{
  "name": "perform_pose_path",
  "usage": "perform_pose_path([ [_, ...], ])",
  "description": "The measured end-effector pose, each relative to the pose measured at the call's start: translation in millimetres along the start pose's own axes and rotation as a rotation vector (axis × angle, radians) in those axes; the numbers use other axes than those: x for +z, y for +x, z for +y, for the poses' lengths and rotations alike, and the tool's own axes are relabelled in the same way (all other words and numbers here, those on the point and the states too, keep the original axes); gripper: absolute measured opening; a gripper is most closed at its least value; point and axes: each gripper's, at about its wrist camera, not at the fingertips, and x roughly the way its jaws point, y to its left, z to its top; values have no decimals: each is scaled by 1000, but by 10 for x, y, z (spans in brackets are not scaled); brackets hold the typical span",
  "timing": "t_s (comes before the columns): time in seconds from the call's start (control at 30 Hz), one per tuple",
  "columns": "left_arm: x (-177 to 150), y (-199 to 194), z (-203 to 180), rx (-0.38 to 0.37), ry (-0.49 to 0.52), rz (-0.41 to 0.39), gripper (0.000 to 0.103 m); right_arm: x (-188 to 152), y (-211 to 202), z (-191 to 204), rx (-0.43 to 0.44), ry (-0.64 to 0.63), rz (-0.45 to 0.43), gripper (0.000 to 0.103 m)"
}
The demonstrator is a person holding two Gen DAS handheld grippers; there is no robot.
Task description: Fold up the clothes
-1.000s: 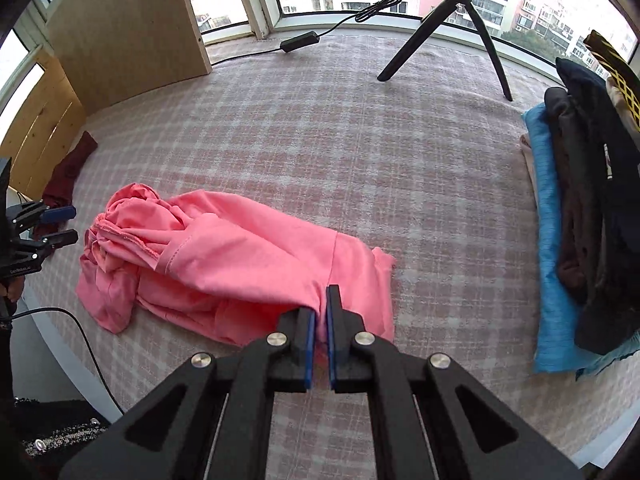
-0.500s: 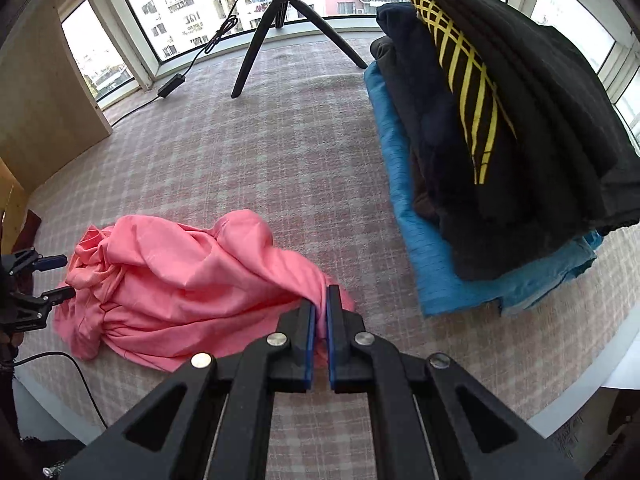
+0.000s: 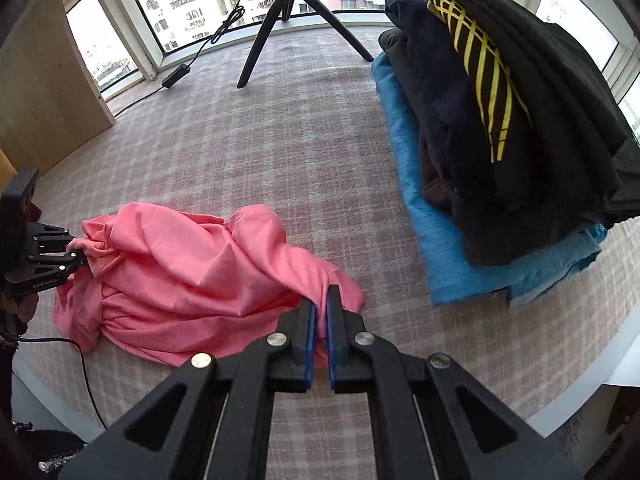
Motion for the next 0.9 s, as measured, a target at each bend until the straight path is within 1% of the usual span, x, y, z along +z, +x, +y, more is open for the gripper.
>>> perform_pose_path([
  [0.1,-191,-724,186,88,-14,-105,6,50,-152,-14,19,18,-32,5],
  [0.13,-303,-935,268,114,-24,-124,6,62,-203,9,35,17,-41,5],
  [0.2,-619,-1240,443,170,-54,-123,7,37,-259,100,65,-5,-43,5],
  [0.23,-802,-1326,538,180,-75,-109,7,-24,-225,165,80,-16,-21,5],
  [0.27,-1033,-1286,610,155,-110,-64,8,-102,-162,234,97,-29,13,5],
  [0.3,-1279,-1225,628,121,-147,-6,13,-209,-64,315,102,-50,56,5],
  [0.33,-1518,-1137,631,107,-176,61,19,-336,60,406,98,-76,105,5],
  [0.37,-1742,-1004,608,126,-191,142,22,-463,183,497,93,-103,155,5],
  [0.4,-1937,-888,597,148,-204,210,22,-580,294,576,74,-135,197,5],
  [0.43,-2048,-831,618,169,-217,242,21,-662,372,623,54,-159,224,5],
  [0.47,-2102,-821,655,177,-237,251,21,-724,432,651,39,-175,246,5],
  [0.5,-2111,-836,682,181,-249,248,21,-765,472,663,33,-183,266,5],
  [0.57,-1979,-950,700,177,-245,197,22,-793,466,652,9,-199,285,6],
  [0.6,-1883,-998,689,187,-225,165,28,-795,433,643,-12,-209,277,10],
  [0.63,-1727,-1015,645,206,-179,125,39,-780,387,633,-19,-214,260,13],
  [0.67,-1558,-999,599,210,-137,85,44,-753,332,622,-14,-215,237,13],
  [0.7,-1404,-947,561,210,-99,65,50,-721,283,620,-4,-214,218,14],
  [0.77,-1152,-719,510,194,-40,86,51,-659,215,631,16,-218,189,22],
  [0.83,-899,-491,459,178,19,107,52,-615,199,648,25,-237,172,36],
  [0.9,-646,-263,408,162,78,128,52,-579,198,662,28,-253,164,37],
])
